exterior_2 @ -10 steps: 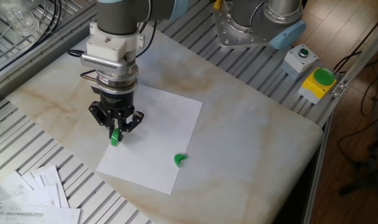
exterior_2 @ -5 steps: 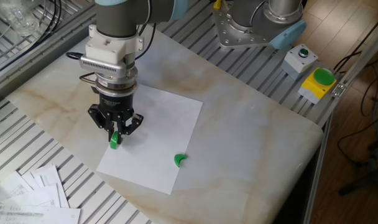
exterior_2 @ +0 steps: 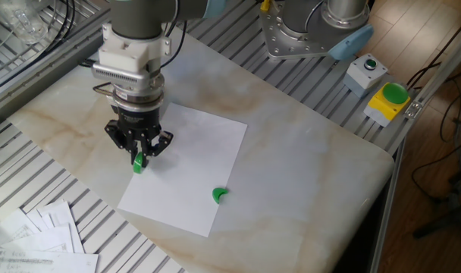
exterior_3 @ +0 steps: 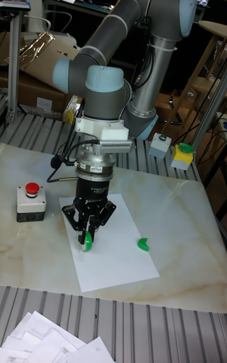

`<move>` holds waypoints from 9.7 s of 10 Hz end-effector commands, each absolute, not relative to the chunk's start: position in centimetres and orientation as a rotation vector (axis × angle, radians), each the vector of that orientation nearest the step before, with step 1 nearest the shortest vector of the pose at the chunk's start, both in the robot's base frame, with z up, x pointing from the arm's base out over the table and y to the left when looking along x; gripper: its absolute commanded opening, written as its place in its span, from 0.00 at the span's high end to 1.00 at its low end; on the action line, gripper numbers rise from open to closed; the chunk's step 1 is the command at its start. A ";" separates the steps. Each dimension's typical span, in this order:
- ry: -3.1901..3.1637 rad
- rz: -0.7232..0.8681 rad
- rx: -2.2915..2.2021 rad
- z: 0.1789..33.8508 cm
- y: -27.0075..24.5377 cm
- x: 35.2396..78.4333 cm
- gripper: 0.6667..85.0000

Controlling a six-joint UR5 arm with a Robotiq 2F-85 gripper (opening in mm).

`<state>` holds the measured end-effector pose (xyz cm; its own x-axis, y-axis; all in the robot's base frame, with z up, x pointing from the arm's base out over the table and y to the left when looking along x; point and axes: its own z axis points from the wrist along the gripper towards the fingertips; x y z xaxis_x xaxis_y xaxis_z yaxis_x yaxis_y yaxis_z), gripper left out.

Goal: Use the correction tape on paper

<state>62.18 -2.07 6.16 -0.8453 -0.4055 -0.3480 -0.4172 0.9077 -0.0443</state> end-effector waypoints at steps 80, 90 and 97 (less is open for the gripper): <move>2.659 -0.215 -1.319 3.0 -11.2 59.3 0.99; 2.937 -0.012 -0.736 3.8 -10.4 55.5 0.99; 2.977 -0.023 -0.690 2.7 -11.5 54.0 0.99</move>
<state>54.18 -11.17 3.05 -0.8874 -0.4538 -0.0814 -0.4524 0.8911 -0.0361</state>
